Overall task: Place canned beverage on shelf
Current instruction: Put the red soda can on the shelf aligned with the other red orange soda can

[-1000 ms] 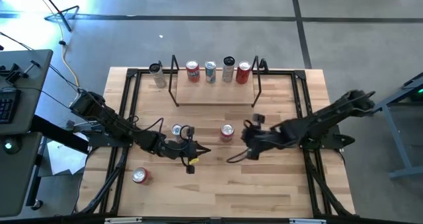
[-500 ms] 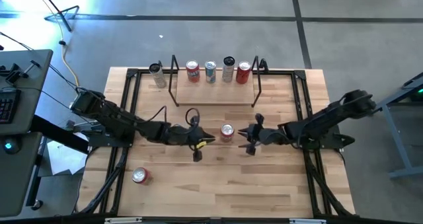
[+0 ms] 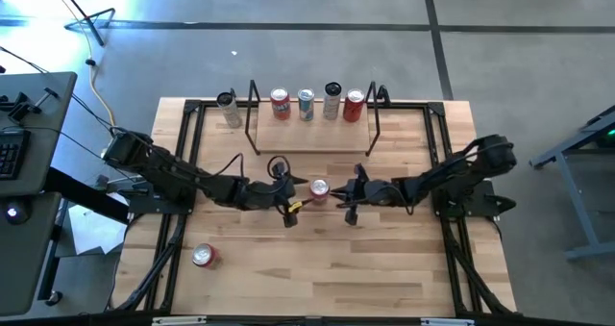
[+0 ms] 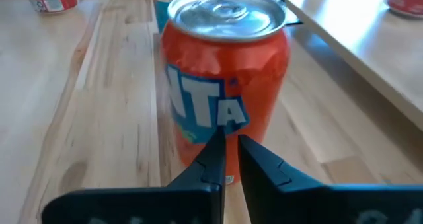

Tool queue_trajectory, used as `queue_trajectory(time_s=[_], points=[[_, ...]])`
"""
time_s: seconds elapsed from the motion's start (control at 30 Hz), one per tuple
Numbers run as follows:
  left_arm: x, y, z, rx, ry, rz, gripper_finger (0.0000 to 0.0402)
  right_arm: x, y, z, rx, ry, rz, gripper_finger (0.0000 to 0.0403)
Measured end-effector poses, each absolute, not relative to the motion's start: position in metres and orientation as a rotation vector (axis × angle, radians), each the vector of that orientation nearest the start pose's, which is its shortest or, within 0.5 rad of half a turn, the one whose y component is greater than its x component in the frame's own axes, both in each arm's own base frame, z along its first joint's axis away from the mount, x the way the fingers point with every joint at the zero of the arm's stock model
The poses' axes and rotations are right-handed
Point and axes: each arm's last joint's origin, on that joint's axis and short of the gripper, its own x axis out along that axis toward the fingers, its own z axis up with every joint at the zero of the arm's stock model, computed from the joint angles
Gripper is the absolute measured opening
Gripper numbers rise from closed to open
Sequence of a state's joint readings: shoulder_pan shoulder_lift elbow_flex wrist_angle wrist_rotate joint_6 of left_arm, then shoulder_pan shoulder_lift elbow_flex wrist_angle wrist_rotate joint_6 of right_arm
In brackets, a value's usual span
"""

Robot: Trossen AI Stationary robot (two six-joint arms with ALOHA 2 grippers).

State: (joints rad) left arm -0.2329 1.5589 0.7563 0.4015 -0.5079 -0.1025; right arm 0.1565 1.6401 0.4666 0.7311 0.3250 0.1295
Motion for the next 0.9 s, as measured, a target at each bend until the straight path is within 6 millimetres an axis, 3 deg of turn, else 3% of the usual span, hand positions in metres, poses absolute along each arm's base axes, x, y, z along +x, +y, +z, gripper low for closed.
queue_trajectory(time_s=[0.2,0.6,0.9], points=[[0.313,-0.047,0.196,-0.027,0.363,0.307,0.0297,0.290,0.037,0.122,-0.026,0.428,-0.138,0.0027],[0.316,-0.034,0.193,-0.069,0.389,0.269,0.0303,0.296,0.038,0.124,-0.051,0.426,-0.129,0.0027],[0.327,-0.028,0.168,-0.069,0.418,0.272,0.0303,0.295,0.038,0.124,-0.052,0.427,-0.129,0.0027]])
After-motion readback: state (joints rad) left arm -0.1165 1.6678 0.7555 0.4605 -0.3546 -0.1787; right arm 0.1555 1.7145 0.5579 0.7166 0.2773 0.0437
